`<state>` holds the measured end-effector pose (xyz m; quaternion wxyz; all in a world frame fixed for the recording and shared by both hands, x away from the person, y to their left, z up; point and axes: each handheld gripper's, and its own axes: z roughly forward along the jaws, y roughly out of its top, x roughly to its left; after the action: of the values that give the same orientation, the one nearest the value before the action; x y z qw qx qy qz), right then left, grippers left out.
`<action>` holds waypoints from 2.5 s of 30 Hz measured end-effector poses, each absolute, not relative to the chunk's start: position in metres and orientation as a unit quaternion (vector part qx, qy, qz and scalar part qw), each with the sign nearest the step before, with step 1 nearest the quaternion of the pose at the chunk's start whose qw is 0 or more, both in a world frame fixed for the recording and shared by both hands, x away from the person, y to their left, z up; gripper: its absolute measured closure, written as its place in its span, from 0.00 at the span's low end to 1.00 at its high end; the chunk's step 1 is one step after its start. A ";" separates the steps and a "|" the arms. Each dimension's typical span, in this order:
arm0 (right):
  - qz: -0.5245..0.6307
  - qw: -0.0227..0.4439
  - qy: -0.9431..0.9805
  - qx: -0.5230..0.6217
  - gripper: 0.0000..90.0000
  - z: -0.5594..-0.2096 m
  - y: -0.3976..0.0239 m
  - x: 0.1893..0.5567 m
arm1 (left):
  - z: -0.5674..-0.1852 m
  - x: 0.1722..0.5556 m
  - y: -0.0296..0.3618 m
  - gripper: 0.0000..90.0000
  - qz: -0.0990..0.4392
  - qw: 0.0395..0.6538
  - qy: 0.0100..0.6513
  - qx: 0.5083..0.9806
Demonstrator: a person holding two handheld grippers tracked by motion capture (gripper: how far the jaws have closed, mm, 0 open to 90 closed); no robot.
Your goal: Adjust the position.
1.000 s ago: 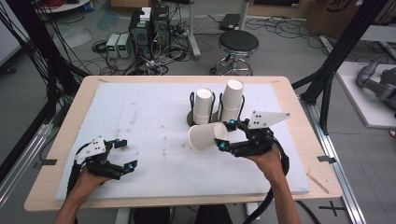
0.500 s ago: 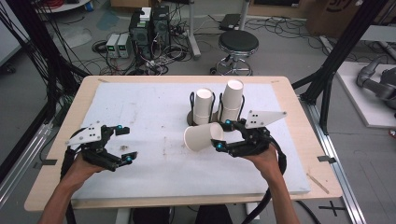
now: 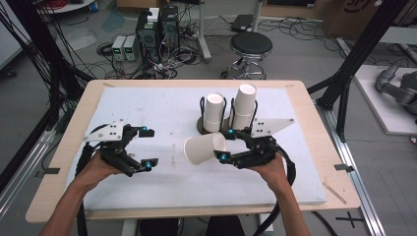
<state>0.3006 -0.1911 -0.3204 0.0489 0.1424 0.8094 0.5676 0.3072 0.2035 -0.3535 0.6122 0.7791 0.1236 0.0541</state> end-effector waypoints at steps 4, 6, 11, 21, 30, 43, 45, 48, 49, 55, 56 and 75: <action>0.574 0.038 0.806 0.139 0.42 -0.322 -0.187 0.300 | -0.348 0.309 0.190 0.05 0.048 0.616 0.100 0.780; 0.572 0.034 0.808 0.135 0.42 -0.322 -0.184 0.300 | -0.346 0.310 0.181 0.05 0.040 0.616 0.092 0.781; 0.571 0.027 0.810 0.128 0.42 -0.323 -0.179 0.299 | -0.339 0.312 0.163 0.05 0.024 0.616 0.070 0.784; 0.571 0.018 0.812 0.119 0.42 -0.324 -0.172 0.295 | -0.332 0.315 0.127 0.05 0.004 0.614 0.039 0.788; 0.575 0.015 0.810 0.114 0.42 -0.323 -0.171 0.294 | -0.335 0.317 0.116 0.05 -0.003 0.608 0.032 0.794; 0.578 0.011 0.808 0.110 0.42 -0.322 -0.170 0.293 | -0.347 0.319 0.106 0.05 -0.015 0.582 0.031 0.812; 0.579 0.012 0.808 0.111 0.42 -0.322 -0.171 0.293 | -0.348 0.319 0.107 0.05 -0.016 0.583 0.032 0.812; 0.581 0.012 0.806 0.113 0.42 -0.322 -0.173 0.293 | -0.352 0.319 0.109 0.05 -0.017 0.582 0.039 0.812; 0.581 0.012 0.806 0.113 0.42 -0.322 -0.173 0.293 | -0.352 0.319 0.109 0.05 -0.017 0.582 0.039 0.812; 0.580 0.012 0.807 0.111 0.42 -0.322 -0.172 0.293 | -0.352 0.318 0.109 0.05 -0.015 0.576 0.036 0.817; 0.580 0.012 0.807 0.110 0.42 -0.322 -0.171 0.293 | -0.353 0.318 0.109 0.05 -0.015 0.575 0.036 0.818; 0.566 0.020 0.817 0.102 0.15 -0.324 -0.165 0.292 | -0.352 0.318 0.112 0.30 -0.012 0.560 0.011 0.829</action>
<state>0.2924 -0.1649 -0.3236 0.0201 0.1021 0.8175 0.5665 0.3178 0.1125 -0.3515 0.5596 0.8286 0.0108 -0.0119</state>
